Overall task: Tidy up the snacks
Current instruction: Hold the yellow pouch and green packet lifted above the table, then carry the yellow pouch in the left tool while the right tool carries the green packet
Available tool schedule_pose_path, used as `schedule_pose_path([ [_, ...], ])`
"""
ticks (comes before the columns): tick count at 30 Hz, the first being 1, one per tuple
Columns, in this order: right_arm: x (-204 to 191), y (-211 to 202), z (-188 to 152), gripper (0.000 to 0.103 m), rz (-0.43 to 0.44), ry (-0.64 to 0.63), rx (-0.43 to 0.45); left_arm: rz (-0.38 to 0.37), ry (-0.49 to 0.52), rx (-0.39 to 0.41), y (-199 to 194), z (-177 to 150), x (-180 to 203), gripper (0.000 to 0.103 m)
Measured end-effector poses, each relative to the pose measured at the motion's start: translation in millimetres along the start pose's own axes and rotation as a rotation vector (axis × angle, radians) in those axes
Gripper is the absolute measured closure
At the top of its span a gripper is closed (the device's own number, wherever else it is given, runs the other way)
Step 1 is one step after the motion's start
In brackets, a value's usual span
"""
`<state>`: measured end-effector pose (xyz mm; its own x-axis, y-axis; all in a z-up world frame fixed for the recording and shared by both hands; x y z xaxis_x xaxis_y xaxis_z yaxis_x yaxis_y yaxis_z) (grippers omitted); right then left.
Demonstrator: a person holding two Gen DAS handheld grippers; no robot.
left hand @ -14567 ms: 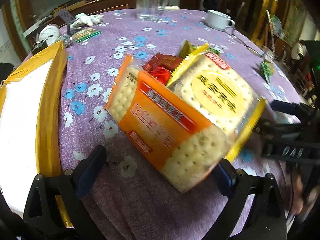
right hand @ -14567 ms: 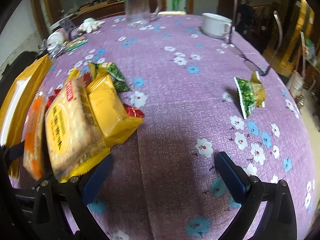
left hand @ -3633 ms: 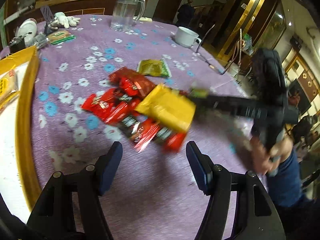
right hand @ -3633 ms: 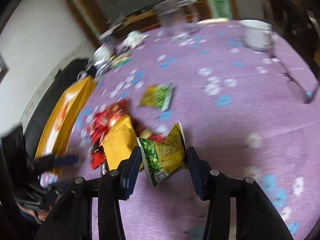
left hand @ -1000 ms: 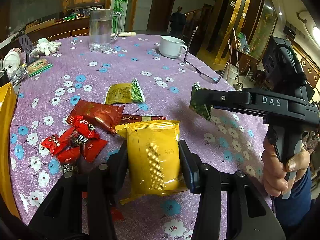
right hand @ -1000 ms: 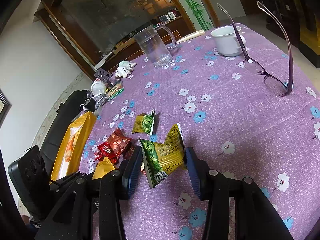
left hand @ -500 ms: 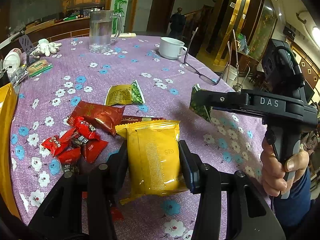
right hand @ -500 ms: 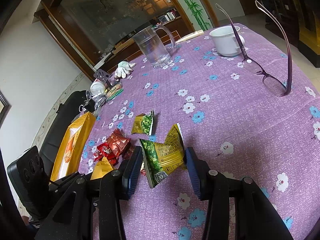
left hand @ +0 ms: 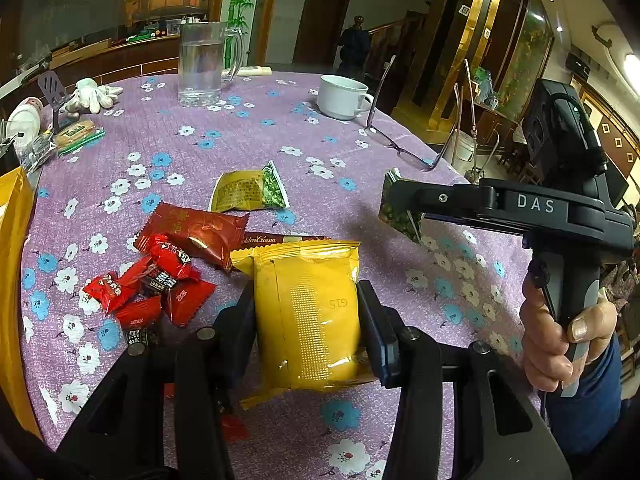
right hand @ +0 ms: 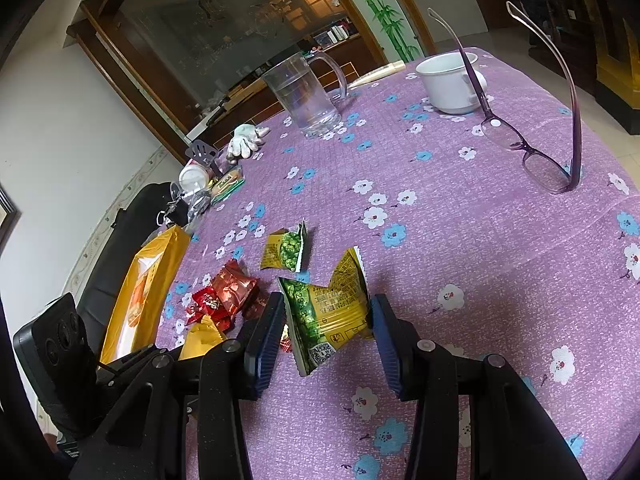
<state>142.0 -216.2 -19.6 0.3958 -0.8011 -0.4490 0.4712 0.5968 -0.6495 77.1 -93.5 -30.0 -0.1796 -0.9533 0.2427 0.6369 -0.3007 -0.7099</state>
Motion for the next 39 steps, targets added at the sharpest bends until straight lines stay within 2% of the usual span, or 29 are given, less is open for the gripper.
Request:
schedule_pose_path([
  [13, 15, -8, 6, 0.058, -0.043, 0.035, 0.042, -0.01, 0.003, 0.03, -7, 3, 2, 0.058],
  [20, 23, -7, 2, 0.058, -0.063, 0.066, 0.027, -0.025, 0.0, 0.057, -35, -1, 3, 0.058],
  [26, 1, -19, -6, 0.058, -0.027, 0.058, 0.052, -0.012, -0.035, 0.08, -55, -2, -17, 0.058],
  [31, -26, -19, -20, 0.058, 0.015, 0.046, 0.035, -0.005, -0.061, 0.107, -68, 1, -29, 0.058],
  [39, -73, -22, -21, 0.058, 0.056, -0.015, 0.031, 0.006, -0.103, 0.152, -89, 6, -52, 0.058],
])
Point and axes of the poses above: each gripper's, at about its wrist camera, not at the fingertips, and y roughly the way its jaws point, x to its right, z to its top, the point moved 9 cm from there along y, roughly the way its jaws point, and after that the axes turned 4 degrees about -y, right-handed, at the moved point
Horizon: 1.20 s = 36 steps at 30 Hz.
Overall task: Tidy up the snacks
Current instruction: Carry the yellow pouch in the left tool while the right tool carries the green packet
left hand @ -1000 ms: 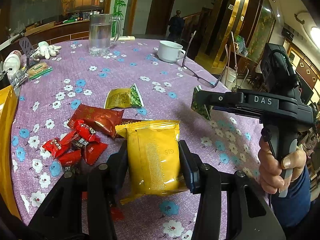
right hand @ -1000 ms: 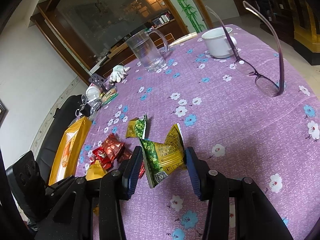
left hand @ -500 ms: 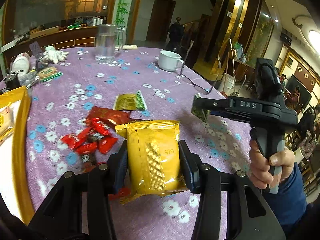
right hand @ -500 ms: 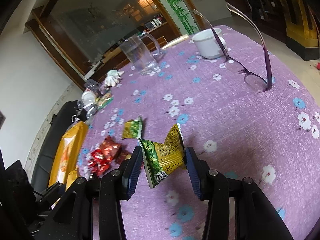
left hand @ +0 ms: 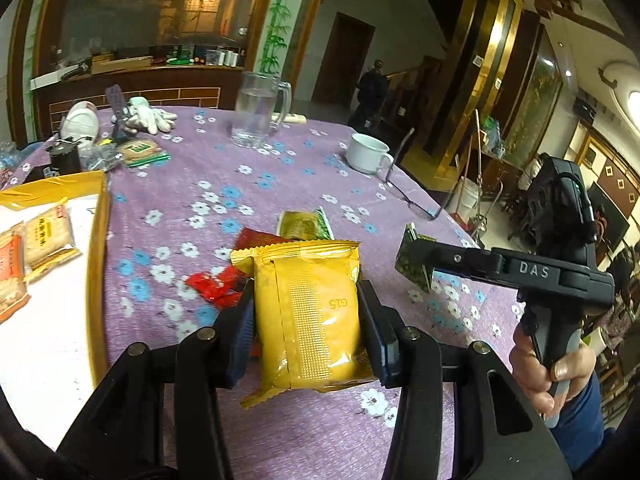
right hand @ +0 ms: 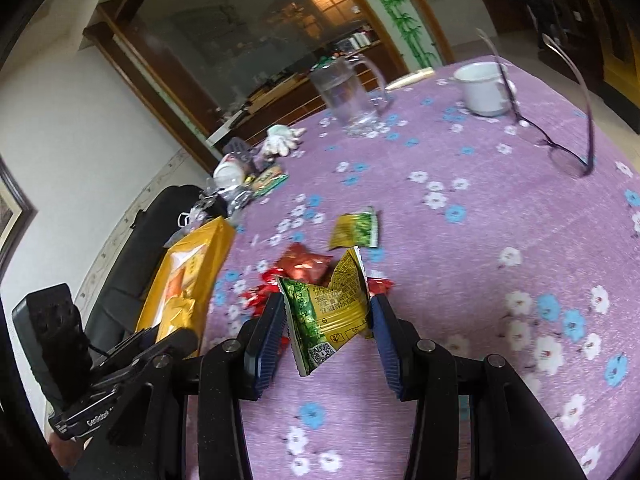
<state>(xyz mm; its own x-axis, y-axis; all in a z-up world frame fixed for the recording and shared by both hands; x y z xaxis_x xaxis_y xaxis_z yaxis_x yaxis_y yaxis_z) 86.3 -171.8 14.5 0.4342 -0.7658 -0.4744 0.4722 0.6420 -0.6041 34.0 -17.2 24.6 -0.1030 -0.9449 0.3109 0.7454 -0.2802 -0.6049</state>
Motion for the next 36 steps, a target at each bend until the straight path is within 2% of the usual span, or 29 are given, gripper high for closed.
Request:
schedule_pose_path([
  [24, -100, 61, -4, 0.058, 0.076, -0.133, -0.117, 0.092, -0.193, 0.106, -46, 18, -107, 0.057],
  [36, -166, 97, -12, 0.058, 0.171, -0.198, -0.183, 0.205, -0.321, 0.157, -80, 5, -191, 0.057],
])
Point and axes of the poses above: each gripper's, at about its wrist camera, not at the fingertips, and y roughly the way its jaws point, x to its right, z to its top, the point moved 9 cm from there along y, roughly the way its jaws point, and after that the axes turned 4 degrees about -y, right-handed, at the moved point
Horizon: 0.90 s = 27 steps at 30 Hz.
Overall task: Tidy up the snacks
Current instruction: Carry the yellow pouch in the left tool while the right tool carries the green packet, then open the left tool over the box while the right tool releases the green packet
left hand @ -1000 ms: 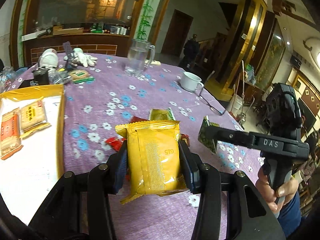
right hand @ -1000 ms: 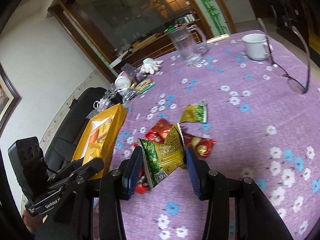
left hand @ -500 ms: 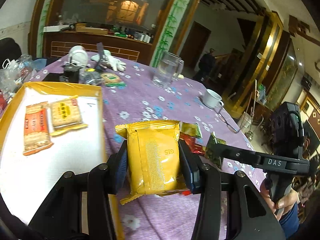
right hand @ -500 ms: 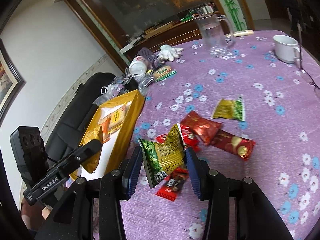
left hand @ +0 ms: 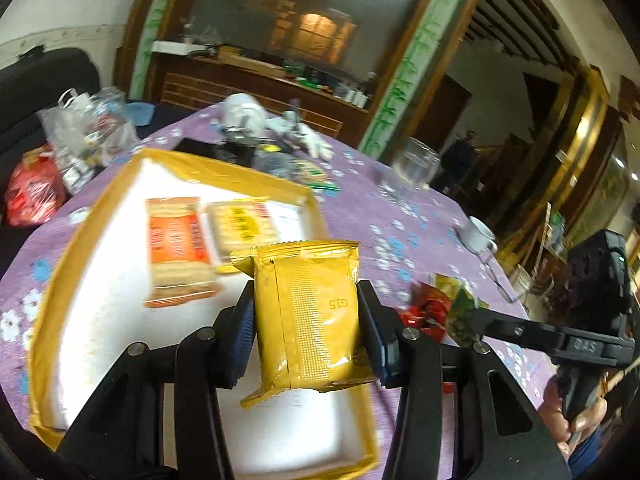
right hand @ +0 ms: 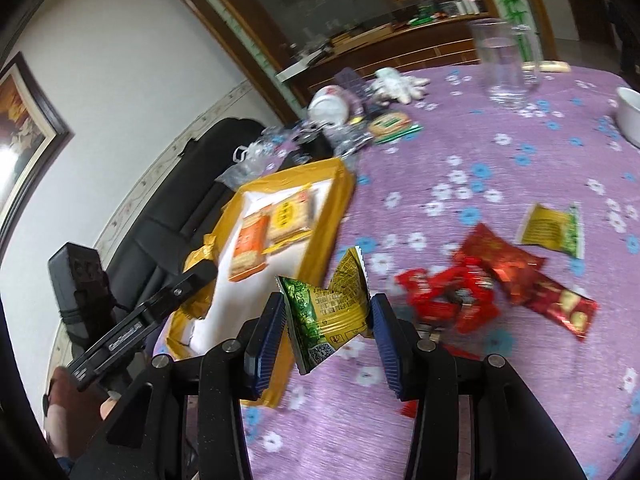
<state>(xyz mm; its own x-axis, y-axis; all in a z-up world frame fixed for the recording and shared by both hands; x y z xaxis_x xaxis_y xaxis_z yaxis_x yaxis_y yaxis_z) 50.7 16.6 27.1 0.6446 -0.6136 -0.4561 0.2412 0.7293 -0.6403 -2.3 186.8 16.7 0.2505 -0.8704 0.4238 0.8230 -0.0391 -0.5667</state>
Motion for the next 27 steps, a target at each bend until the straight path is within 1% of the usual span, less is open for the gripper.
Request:
schedule_pose_path([
  [4, -29, 20, -5, 0.058, 0.038, -0.042, -0.037, 0.041, -0.027, -0.006, -2, -4, -29, 0.057],
  [7, -56, 38, -14, 0.059, 0.062, -0.097, -0.069, 0.08, -0.033, -0.016, -2, -10, -49, 0.057],
  [9, -74, 52, -22, 0.059, 0.075, -0.142, -0.093, 0.121, -0.03, -0.025, 0, -15, -63, 0.057],
  [12, -96, 73, -36, 0.059, 0.076, -0.204, -0.132, 0.126, -0.058, -0.049, 4, -20, -78, 0.057],
  [15, -112, 89, -49, 0.059, 0.067, -0.262, -0.157, 0.127, -0.074, -0.061, 8, -22, -85, 0.057],
  [19, -125, 101, -62, 0.059, 0.058, -0.323, -0.171, 0.127, -0.076, -0.082, 12, -24, -84, 0.057],
  [24, -125, 111, -75, 0.059, 0.062, -0.339, -0.197, 0.152, -0.068, -0.111, 19, -29, -86, 0.057],
  [27, -126, 115, -76, 0.057, 0.051, -0.365, -0.187, 0.159, -0.062, -0.127, 21, -30, -85, 0.057],
])
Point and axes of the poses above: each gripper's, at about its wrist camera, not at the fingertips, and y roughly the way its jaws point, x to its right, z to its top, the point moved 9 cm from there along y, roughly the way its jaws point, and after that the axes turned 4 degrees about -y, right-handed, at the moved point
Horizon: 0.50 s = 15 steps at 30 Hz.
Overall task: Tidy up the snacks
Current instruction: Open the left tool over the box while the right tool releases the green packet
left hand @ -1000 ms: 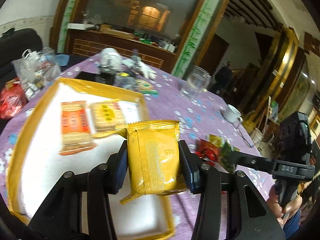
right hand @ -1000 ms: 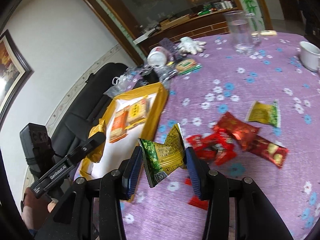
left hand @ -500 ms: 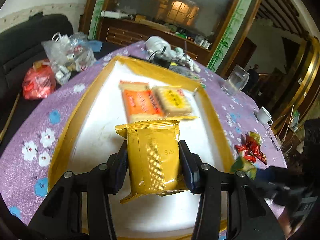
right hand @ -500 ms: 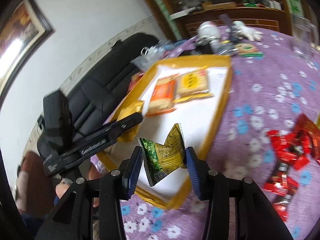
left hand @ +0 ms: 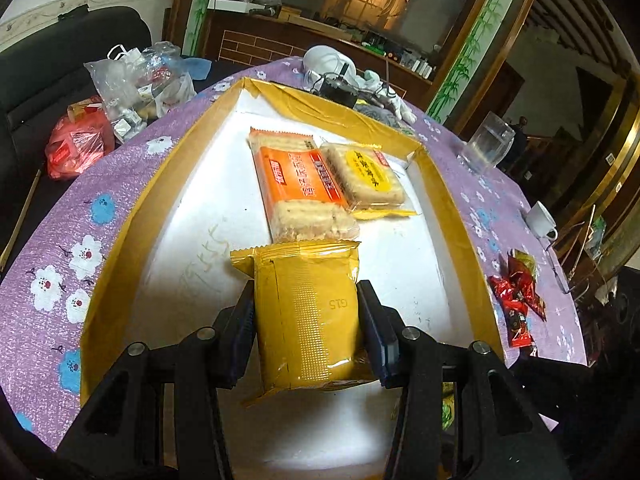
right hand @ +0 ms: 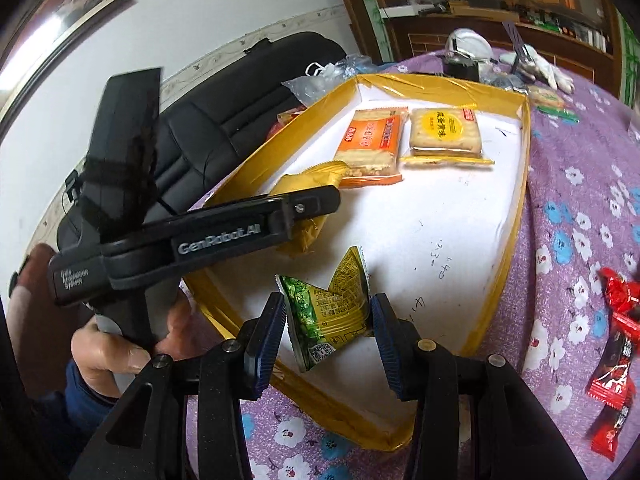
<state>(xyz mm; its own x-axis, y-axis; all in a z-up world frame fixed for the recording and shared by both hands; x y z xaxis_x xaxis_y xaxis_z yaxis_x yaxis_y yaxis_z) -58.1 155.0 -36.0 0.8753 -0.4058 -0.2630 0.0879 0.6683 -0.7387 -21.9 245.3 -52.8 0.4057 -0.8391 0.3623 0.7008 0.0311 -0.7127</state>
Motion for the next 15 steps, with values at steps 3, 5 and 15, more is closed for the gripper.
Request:
schedule_pose_path([
  [3, -3, 0, -2, 0.056, -0.018, -0.03, 0.017, 0.014, 0.015, -0.014, 3, -2, 2, 0.057],
  [5, -6, 1, -4, 0.056, -0.042, -0.062, 0.02, 0.022, 0.026, -0.024, 5, -3, 2, 0.057],
  [15, -12, 4, -7, 0.056, -0.074, -0.122, 0.023, 0.048, 0.049, -0.034, 6, -3, 2, 0.057],
])
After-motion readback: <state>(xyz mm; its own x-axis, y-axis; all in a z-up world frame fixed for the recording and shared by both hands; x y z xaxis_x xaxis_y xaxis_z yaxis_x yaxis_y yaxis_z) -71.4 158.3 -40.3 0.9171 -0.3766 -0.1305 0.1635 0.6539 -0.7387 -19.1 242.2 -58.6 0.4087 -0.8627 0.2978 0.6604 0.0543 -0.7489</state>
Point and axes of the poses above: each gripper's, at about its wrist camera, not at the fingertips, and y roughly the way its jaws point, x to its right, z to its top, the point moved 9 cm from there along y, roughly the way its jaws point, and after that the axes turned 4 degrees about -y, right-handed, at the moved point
